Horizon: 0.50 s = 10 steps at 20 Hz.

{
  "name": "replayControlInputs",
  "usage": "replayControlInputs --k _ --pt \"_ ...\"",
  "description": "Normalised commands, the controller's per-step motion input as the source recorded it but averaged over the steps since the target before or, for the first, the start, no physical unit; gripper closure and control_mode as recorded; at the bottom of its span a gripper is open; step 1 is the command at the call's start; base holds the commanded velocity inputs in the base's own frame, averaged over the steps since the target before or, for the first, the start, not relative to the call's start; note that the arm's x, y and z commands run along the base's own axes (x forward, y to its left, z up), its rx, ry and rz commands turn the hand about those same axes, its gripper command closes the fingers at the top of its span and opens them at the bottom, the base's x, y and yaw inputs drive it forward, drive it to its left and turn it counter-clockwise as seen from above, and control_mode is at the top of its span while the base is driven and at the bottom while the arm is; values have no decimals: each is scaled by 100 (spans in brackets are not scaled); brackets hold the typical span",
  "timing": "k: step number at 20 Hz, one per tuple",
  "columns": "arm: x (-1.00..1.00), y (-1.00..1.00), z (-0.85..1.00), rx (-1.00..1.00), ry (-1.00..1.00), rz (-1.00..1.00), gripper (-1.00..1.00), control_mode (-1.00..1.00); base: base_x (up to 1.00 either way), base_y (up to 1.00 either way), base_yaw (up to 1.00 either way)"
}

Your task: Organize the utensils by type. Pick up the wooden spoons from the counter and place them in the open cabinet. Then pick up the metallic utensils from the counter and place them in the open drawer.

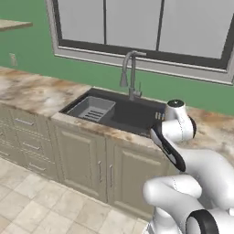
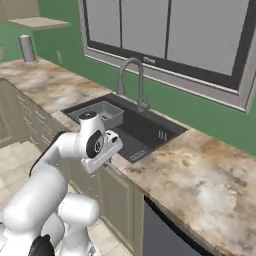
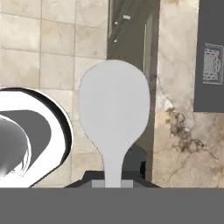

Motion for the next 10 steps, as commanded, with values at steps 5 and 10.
replayControlInputs --k 5,10 --pt "0 0 0 0 0 0 100 100 -11 57 90" --pt "0 0 0 0 0 0 100 100 2 61 81"
